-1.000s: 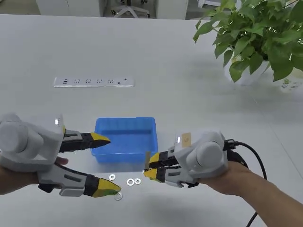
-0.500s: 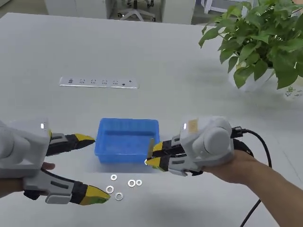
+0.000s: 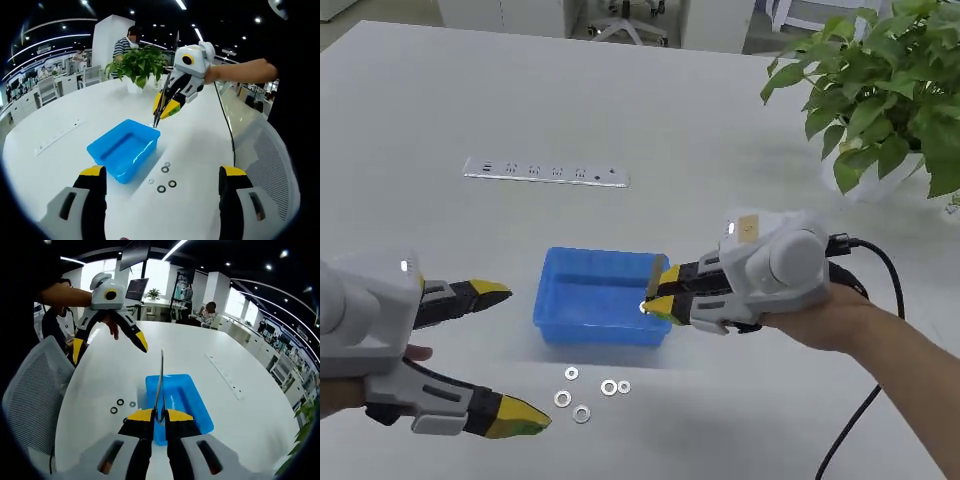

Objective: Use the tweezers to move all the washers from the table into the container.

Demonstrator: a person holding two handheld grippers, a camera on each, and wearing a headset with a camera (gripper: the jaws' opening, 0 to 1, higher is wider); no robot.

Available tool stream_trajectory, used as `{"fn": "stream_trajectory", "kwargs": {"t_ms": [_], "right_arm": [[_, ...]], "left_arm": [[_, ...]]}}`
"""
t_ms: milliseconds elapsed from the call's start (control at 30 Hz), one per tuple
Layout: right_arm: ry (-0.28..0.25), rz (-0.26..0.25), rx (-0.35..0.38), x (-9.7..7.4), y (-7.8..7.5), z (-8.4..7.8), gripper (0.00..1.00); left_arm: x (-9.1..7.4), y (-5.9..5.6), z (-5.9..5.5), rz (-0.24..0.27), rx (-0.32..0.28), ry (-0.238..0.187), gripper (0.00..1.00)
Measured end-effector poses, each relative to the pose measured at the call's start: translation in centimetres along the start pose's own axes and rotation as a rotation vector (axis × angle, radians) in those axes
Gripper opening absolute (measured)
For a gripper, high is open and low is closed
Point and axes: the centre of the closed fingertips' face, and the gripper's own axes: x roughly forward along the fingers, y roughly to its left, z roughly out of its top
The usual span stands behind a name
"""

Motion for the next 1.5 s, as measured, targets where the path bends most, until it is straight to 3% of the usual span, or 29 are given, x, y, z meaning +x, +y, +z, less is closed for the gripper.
{"fn": "stream_trajectory", "kwargs": {"t_ms": [567, 1133, 1500], "right_arm": [[-0.018, -0.026, 0.011, 2.5, -3.3, -0.8, 0.09], [0.003, 0.004, 0.027, 4.9, -4.1, -3.2, 0.1], [0.016, 0.052, 0.012, 6.2, -3.7, -4.3, 0.1]], "left_arm": [[0.1, 0.7, 0.0, 0.005, -0.024, -0.008, 0.99], [1.4, 1.8, 0.9, -0.015, -0.021, -0.02, 0.96], [3.1, 3.3, 2.5, -0.031, 0.033, -0.021, 0.78]]}}
